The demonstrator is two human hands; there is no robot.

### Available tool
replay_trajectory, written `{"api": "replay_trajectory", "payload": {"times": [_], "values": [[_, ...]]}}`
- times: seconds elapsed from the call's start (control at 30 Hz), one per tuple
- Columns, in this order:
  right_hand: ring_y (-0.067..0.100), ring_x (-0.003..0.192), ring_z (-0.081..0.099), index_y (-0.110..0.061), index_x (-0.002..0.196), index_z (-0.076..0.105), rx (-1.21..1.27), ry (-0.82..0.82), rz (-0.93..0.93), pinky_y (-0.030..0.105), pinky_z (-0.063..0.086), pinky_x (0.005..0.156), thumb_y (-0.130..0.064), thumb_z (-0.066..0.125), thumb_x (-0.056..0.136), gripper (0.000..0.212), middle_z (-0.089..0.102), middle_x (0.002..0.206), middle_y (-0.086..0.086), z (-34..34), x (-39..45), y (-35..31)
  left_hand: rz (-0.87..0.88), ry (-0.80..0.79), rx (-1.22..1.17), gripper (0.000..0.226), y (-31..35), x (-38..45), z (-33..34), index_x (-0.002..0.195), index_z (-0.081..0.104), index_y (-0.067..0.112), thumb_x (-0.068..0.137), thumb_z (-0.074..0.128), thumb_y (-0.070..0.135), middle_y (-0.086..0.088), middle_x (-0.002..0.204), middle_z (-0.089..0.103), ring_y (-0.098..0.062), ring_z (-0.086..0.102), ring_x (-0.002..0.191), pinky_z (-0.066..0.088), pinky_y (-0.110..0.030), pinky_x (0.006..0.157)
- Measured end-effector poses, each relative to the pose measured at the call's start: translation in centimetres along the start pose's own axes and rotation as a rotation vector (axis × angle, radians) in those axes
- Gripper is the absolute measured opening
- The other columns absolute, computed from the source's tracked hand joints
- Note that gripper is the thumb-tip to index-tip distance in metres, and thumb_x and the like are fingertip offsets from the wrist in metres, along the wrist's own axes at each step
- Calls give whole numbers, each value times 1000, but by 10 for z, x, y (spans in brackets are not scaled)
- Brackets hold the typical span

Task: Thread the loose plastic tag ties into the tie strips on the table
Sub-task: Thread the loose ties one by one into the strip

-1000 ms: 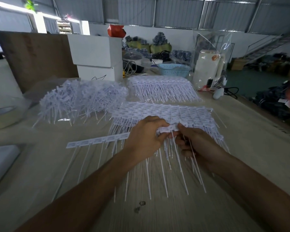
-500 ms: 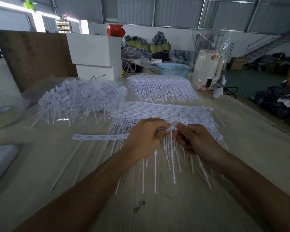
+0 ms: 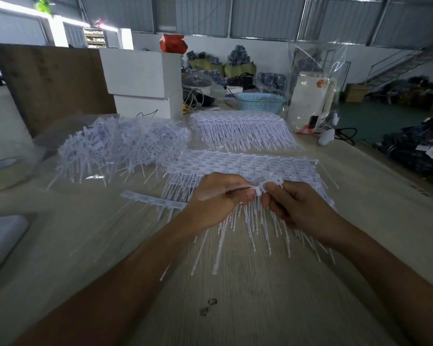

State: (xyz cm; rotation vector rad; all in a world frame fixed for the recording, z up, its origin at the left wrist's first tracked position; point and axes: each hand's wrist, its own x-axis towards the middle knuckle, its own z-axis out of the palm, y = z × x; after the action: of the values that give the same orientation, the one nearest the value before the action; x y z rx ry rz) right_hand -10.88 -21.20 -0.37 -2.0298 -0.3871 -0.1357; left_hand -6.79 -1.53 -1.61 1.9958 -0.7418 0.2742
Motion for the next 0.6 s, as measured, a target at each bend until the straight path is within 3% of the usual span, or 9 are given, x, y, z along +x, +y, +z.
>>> {"api": "replay_trajectory", "payload": {"times": [0.13,0.23,0.43,0.6], "values": [[12,42,31,-4,79,64,121,13,71,21,27,41,-38,44,105,47,42,51,-1,2,-2,2,6,65,-4,17,-1,-1,1,98,77,27,83,80,22,19,88,73,4,66,82,47,-8,71],[6,39,32,-11,70,63,84,99,70,16,27,41,-35,44,105,46,40,47,-8,8,2,4,14,96,-15,17,-3,0,2,95,78,26,79,83,21,20,86,73,2,66,82,45,-8,70],[4,37,32,-17,62,59,83,214,77,14,26,39,-35,45,106,49,40,45,-7,18,6,11,13,144,-30,19,-3,1,2,93,77,22,76,86,20,13,89,75,-1,69,83,57,-28,76],[2,35,35,-18,60,59,25,255,77,11,26,39,-36,45,106,51,44,42,-8,20,8,11,17,142,-35,20,-1,1,0,95,78,20,77,85,19,11,93,75,0,69,84,57,-30,78]]}}
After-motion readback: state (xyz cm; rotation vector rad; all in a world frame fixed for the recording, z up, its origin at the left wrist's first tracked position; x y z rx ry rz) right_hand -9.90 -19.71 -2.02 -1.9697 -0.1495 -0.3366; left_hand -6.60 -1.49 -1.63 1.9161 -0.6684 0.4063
